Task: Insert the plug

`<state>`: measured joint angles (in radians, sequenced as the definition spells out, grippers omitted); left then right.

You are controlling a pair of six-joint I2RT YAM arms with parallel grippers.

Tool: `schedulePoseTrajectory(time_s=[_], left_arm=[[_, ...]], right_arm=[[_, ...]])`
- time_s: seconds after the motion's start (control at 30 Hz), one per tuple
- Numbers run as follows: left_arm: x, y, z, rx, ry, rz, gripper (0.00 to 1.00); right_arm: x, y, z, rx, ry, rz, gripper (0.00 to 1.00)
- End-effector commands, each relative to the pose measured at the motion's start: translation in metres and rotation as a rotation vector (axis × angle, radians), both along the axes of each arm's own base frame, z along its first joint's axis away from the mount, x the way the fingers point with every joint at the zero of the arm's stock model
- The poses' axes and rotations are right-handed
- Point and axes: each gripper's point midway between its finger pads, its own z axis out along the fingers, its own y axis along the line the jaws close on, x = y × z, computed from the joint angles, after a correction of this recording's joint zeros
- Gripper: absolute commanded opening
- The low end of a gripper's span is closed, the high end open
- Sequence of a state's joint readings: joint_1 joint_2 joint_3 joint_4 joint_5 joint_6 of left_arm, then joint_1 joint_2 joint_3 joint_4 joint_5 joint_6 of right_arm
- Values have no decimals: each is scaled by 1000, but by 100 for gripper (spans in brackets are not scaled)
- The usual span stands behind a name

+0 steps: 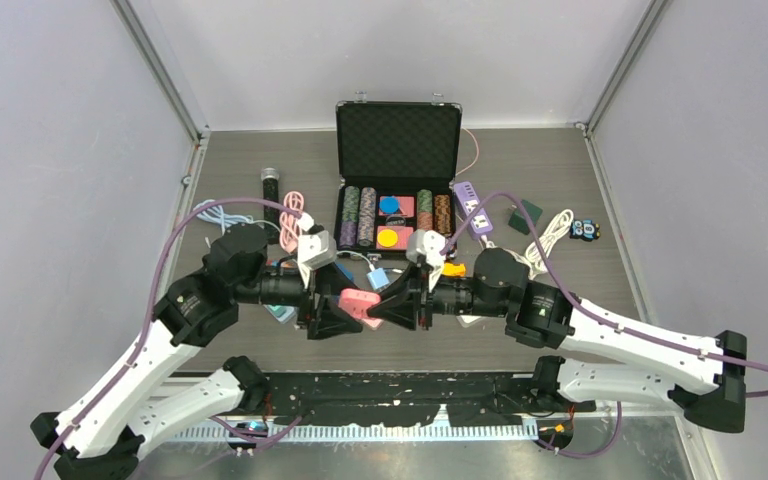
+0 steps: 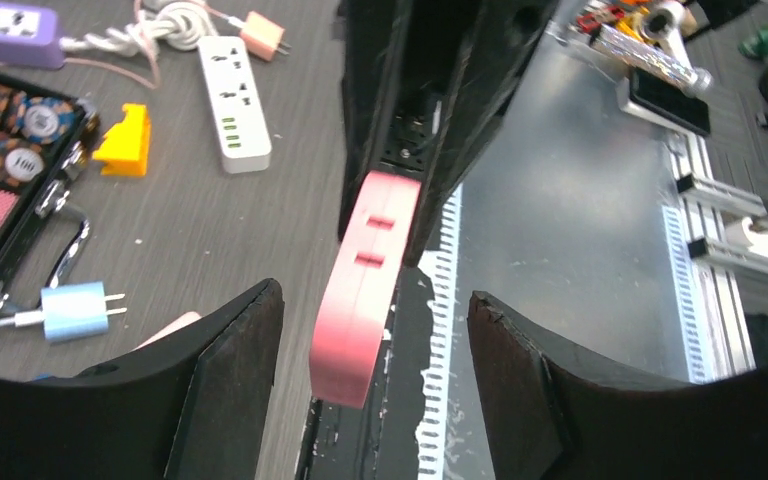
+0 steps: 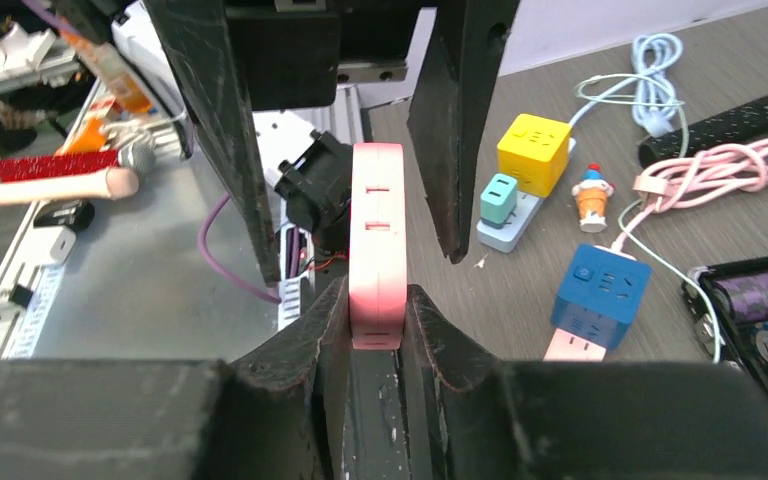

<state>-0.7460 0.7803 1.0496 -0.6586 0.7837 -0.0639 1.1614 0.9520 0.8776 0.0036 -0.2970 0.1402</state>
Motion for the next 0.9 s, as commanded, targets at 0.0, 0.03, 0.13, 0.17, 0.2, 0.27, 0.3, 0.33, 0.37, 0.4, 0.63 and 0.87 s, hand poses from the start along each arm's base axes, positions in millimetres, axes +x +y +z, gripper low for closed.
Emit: schedulePoseTrajectory(time_s=[0.0,0.03,0.13,0.17,0.2,0.27,0.3,0.33,0.37,0.4,0.63,0.87], left_arm=[[34,-12,8,-67,37,186,66],[37,-15,9,-84,52,197,63],[41,-25,11,-134,111,194,57],[41,-28,11,-145,131,192,53],[42,-31,11,-149,146,187,48],[44,-34,10,-145,168,183,36],[45,-35,10,-148,174,179,28],[44,-36,10,-150,178,169,18],[43,-37,9,-150,180,158,9],[42,-37,9,-149,180,150,5],[41,-34,6,-137,156,143,54],[48,-18,19,-162,64,218,75]], right_arm=[[13,-15,49,221,9,-72,5],[13,-18,51,240,20,-74,5],[17,-23,53,265,40,-85,5],[17,-24,55,280,49,-82,5],[17,-26,55,283,53,-82,5],[18,-27,56,294,65,-83,5],[18,-28,56,298,74,-83,5],[19,-29,57,306,77,-83,5],[19,-30,57,309,80,-83,5],[19,-30,58,315,87,-80,5],[23,-34,61,334,107,-95,5],[25,-35,62,345,135,-100,5]])
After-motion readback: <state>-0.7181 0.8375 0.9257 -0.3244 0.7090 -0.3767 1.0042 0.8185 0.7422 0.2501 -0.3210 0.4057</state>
